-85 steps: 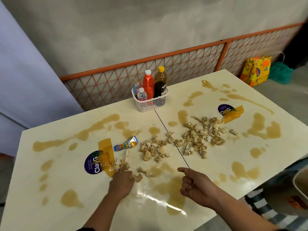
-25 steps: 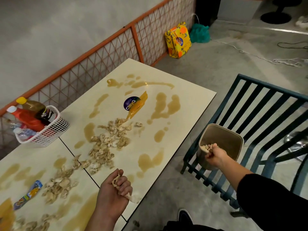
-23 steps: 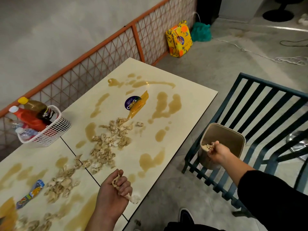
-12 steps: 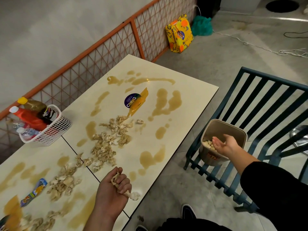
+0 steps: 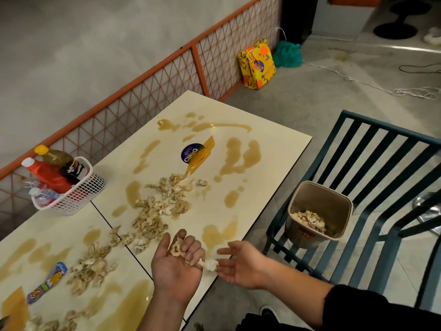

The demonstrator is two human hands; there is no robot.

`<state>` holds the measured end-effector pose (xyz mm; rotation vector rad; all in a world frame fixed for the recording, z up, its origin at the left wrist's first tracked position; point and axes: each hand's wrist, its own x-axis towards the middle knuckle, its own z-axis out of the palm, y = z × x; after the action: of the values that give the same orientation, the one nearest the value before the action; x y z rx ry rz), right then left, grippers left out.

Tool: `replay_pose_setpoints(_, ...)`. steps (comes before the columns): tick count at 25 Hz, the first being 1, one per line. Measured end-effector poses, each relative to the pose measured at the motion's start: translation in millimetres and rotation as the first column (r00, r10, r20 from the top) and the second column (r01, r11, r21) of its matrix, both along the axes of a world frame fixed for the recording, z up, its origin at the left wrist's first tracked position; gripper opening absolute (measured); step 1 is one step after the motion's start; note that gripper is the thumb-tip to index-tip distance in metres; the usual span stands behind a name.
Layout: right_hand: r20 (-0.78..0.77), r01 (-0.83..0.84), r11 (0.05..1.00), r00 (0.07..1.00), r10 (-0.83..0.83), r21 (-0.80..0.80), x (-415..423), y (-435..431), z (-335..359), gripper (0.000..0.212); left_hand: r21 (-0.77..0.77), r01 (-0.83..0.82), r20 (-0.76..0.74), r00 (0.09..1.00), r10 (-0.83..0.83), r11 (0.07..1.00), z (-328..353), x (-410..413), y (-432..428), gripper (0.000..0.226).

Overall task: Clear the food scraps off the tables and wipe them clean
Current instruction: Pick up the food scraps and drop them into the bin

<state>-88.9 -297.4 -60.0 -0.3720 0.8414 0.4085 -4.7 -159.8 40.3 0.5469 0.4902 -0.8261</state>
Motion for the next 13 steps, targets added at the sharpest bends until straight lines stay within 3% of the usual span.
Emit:
replay_pose_setpoints(4, 0.125, -0.077, 0.988, 0.99, 0.06, 0.137, 21.1, 46.4, 33.0, 0.052, -0.005, -0.127, 0.056, 0.99, 0.127, 0.992, 3.3, -4.5, 3.2, 0.019)
replay_pose_setpoints(8, 0.153, -0.013, 0.983, 0.988, -0.016, 0.184, 38.1, 67.1, 61.4, 0.06, 0.235, -0.2, 0.378, 0.92, 0.1, 0.951, 6.6, -2.7, 20.1, 0.019)
replay_pose_setpoints(11, 0.176, 0.019, 0.989, 0.983, -0.045, 0.146, 46.0, 80.2, 71.7, 0.059, 0.506, -0.264, 0.683, 0.704, -0.195, 0.821, 9.3, -1.8, 41.8, 0.026)
replay_pose_setpoints(13, 0.188, 0.018, 0.991, 0.981, -0.043, 0.134, 54.1, 95.2, 80.4, 0.052, 0.617, -0.322, 0.743, 0.541, -0.395, 0.718, 6.0, 6.1, 62.6, 0.025)
